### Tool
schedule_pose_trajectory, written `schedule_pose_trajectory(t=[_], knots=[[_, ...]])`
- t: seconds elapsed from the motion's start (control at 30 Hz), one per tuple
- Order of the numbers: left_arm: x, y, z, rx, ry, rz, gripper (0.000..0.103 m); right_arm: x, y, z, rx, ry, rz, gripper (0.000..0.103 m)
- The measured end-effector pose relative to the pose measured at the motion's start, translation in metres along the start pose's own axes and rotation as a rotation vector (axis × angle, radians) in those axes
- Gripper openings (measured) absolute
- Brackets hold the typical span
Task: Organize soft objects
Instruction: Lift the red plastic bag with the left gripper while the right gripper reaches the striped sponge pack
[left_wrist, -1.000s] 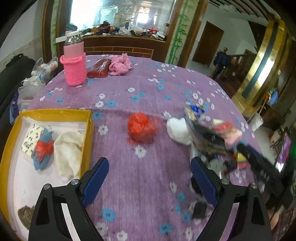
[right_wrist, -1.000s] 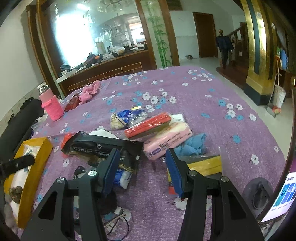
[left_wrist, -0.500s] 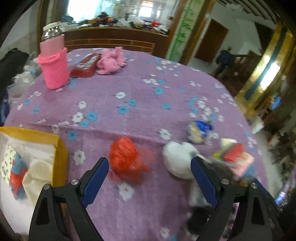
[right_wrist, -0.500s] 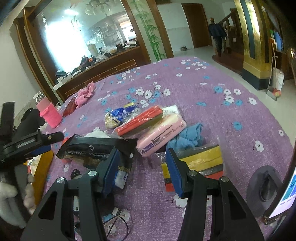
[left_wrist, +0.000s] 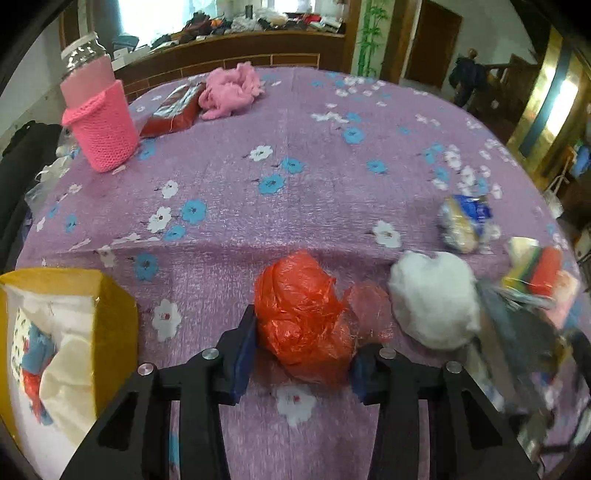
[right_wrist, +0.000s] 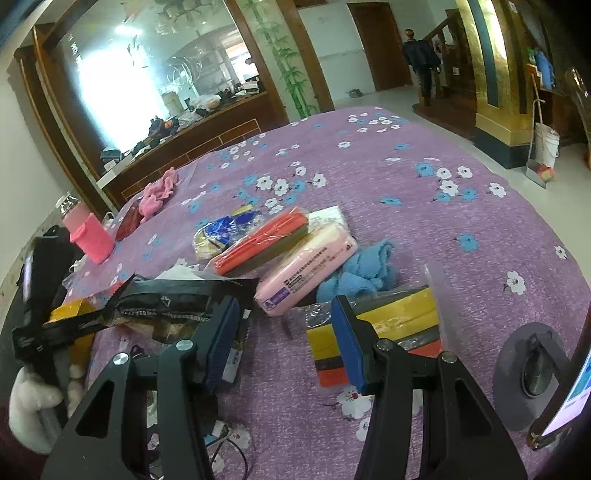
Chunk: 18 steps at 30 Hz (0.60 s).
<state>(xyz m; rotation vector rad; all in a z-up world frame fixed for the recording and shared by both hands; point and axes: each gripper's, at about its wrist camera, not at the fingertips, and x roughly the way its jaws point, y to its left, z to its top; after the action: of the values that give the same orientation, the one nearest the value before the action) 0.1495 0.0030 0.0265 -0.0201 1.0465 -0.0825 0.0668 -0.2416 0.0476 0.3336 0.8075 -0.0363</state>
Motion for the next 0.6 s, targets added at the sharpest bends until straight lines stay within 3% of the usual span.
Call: schedule_pose_trajectory(t=[0.13, 0.37, 0.6], knots=[[-0.021, 0.002, -0.011, 0.000, -0.028, -0.052, 0.040, 0.001, 0.000, -0.001, -0.007, -0.003, -0.014, 0.050], [-0.092, 0.024, -0.060, -0.054, -0.123, -0.218, 0.041, 0.001, -0.002, 0.001, -0.004, -0.018, -0.037, 0.050], [-0.123, 0.030, -0.115, -0.083, -0.220, -0.259, 0.041, 0.008, 0.002, -0.003, -0.052, -0.011, -0.115, 0.049]])
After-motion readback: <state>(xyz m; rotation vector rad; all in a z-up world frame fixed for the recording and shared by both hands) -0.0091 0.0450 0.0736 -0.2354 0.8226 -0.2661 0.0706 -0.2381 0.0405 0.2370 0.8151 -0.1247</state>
